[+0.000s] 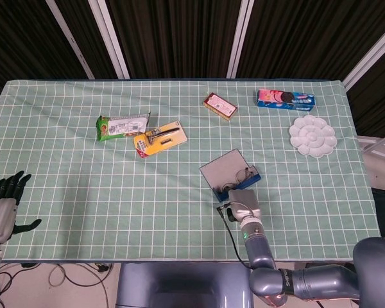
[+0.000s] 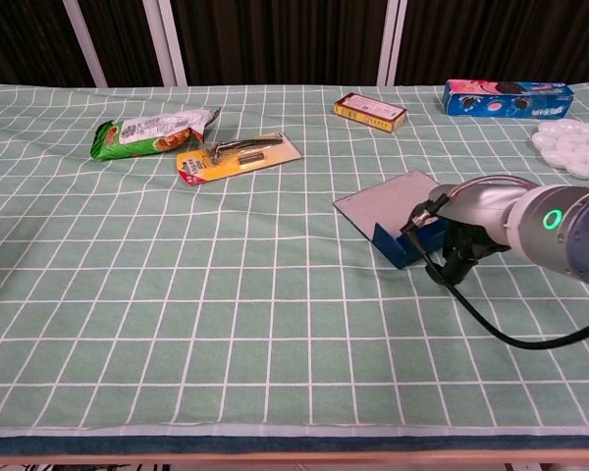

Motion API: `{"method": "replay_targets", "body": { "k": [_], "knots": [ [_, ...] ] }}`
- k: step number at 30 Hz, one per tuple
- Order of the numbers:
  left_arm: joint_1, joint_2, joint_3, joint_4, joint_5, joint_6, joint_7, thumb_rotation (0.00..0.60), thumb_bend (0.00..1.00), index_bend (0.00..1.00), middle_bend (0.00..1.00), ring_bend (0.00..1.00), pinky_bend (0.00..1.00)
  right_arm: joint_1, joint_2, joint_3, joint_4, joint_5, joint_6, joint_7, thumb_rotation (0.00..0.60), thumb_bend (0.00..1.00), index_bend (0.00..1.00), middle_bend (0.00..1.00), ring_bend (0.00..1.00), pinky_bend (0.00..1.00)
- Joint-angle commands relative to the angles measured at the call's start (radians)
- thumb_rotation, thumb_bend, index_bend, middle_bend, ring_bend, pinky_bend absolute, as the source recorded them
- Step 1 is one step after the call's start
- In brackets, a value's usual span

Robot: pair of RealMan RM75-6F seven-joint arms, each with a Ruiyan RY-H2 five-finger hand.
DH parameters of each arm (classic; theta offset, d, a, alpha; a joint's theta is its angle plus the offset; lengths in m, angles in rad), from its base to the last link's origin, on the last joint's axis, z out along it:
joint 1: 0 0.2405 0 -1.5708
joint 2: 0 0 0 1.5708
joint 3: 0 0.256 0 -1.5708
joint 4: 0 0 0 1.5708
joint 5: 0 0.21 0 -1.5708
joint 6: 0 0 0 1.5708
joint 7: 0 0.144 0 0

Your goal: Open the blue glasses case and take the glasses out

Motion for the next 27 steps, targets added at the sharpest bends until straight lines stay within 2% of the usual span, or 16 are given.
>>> {"method": "replay_targets", "body": {
  "k": [1,7,14,18,23,27],
  "knots": [
    [0.0,0.0,-0.001,0.0,0.001,0.002,-0.003,0.6,0.01,0.0,0.0,0.0,0.0,-0.017,0.023,-0.02,-0.035,-0.013,0.039,-0.007,0.6,0.57,0.24,0.9,0.95,1.0],
    [0.002,0.0,-0.004,0.0,-0.002,0.006,-0.01,0.6,0.01,0.0,0.0,0.0,0.0,-0.04,0.052,-0.048,-0.079,0.0,0.109,-0.036,0.6,0.57,0.24,0.9,0.95,1.0],
    [0.004,0.002,-0.002,-0.004,-0.001,0.006,-0.015,0.6,0.01,0.0,0.0,0.0,0.0,-0.038,0.078,-0.04,-0.066,0.098,0.161,-0.115,0.6,0.57,0.24,0.9,0.95,1.0],
    [0.003,0.003,-0.001,-0.004,0.002,0.006,-0.015,0.6,0.01,0.0,0.0,0.0,0.0,-0.038,0.086,-0.037,-0.051,0.111,0.192,-0.142,0.6,0.56,0.22,0.9,0.95,1.0],
    [0.003,0.003,-0.002,-0.004,-0.001,0.005,-0.016,0.6,0.01,0.0,0.0,0.0,0.0,-0.054,0.097,-0.002,-0.065,0.087,0.201,-0.1,0.6,0.48,0.12,0.9,0.95,1.0],
    [0.003,0.002,-0.001,-0.005,-0.001,0.005,-0.013,0.6,0.01,0.0,0.0,0.0,0.0,-0.063,0.098,0.015,-0.075,0.027,0.209,-0.061,0.6,0.41,0.05,0.9,0.95,1.0]
  ]
}}
